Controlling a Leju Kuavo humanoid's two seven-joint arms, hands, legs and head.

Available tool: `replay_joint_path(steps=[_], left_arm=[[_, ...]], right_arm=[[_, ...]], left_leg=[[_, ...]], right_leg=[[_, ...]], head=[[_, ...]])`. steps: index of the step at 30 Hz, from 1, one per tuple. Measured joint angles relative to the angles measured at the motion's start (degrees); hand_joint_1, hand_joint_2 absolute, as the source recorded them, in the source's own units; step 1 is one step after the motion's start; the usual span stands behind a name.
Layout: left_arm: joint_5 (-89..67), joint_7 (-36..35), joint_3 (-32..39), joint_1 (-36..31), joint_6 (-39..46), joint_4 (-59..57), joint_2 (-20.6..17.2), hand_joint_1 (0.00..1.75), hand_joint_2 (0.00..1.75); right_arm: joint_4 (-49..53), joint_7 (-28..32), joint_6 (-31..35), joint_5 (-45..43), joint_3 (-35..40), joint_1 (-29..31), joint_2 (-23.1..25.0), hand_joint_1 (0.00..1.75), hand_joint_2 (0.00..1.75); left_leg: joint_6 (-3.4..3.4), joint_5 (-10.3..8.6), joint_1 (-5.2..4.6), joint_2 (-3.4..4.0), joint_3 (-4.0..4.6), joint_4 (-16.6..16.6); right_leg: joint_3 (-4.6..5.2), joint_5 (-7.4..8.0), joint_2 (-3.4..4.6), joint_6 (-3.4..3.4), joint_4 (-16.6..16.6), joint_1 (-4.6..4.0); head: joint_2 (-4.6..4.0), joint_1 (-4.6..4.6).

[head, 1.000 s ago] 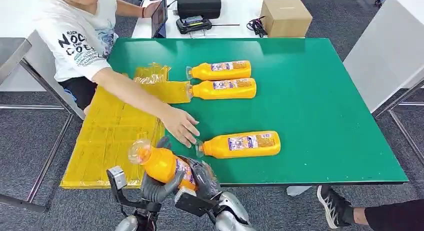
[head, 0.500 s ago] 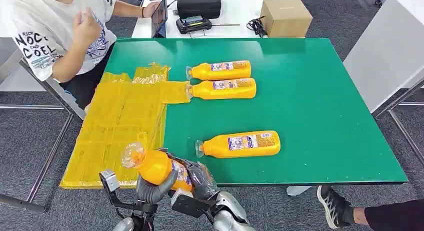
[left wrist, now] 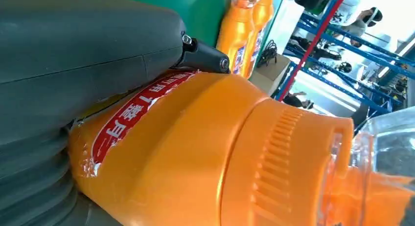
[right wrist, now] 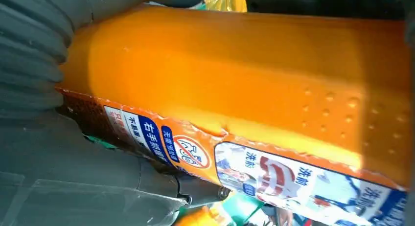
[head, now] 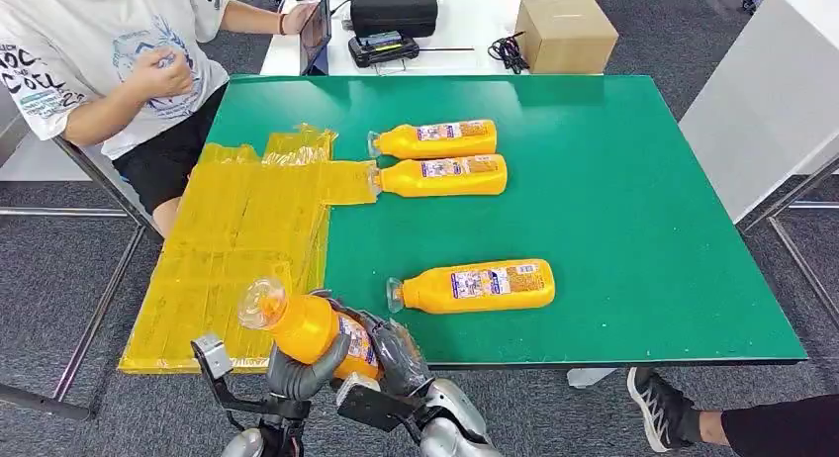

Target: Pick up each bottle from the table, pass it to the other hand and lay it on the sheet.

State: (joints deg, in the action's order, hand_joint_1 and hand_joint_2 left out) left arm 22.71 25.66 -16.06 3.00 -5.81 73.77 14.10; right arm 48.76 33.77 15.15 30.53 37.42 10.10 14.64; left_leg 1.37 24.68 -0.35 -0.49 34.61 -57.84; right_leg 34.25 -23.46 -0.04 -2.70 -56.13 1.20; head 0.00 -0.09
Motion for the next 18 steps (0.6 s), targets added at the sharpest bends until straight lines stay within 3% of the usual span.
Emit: replay_joint_path(steps=[3,4,9,11,18], left_arm=[[0.0,0.0,0.0,0.0,0.0,0.0,0.0,1.75,1.75],[0.0,0.0,0.0,0.0,0.0,0.1,0.0,1.75,1.75],[-0.2,0.1,0.0,0.0,0.5,1.0,0.1,1.75,1.75],[-3.8,2.6,0.3,-1.2,7.2,3.6,1.4,1.75,1.75],[-5.6,4.4,1.7,-3.5,11.8,3.9,1.5,1.75,1.75]], right_arm=[[0.0,0.0,0.0,0.0,0.0,0.0,0.0,0.00,1.75],[0.1,0.0,0.1,0.0,0.0,0.0,0.0,0.00,0.00],[0.7,-0.6,0.9,-0.1,0.0,-0.3,0.1,0.00,0.00],[9.4,-0.3,3.2,-7.8,-3.6,-4.7,0.4,0.00,0.00],[22.7,0.8,0.2,-10.9,-6.6,-9.1,-0.4,0.00,0.00]], left_leg=[[0.00,0.00,0.00,0.00,0.00,0.0],[0.00,0.00,0.00,0.00,0.00,0.0],[0.00,0.00,0.00,-0.01,0.00,0.0],[0.00,0.00,-0.01,-0.08,0.07,0.0],[0.00,0.00,-0.01,-0.06,0.04,0.0]], right_leg=[[0.01,0.00,0.00,0.00,0.0,0.00],[0.00,0.00,0.00,0.00,0.0,0.00],[-0.01,0.00,0.00,0.00,0.0,0.00],[0.00,0.00,-0.03,0.00,0.0,0.01],[-0.01,0.00,-0.02,0.00,0.0,0.01]], head=[[0.00,0.00],[0.00,0.00],[0.00,0.00],[0.00,0.02],[0.00,0.02]])
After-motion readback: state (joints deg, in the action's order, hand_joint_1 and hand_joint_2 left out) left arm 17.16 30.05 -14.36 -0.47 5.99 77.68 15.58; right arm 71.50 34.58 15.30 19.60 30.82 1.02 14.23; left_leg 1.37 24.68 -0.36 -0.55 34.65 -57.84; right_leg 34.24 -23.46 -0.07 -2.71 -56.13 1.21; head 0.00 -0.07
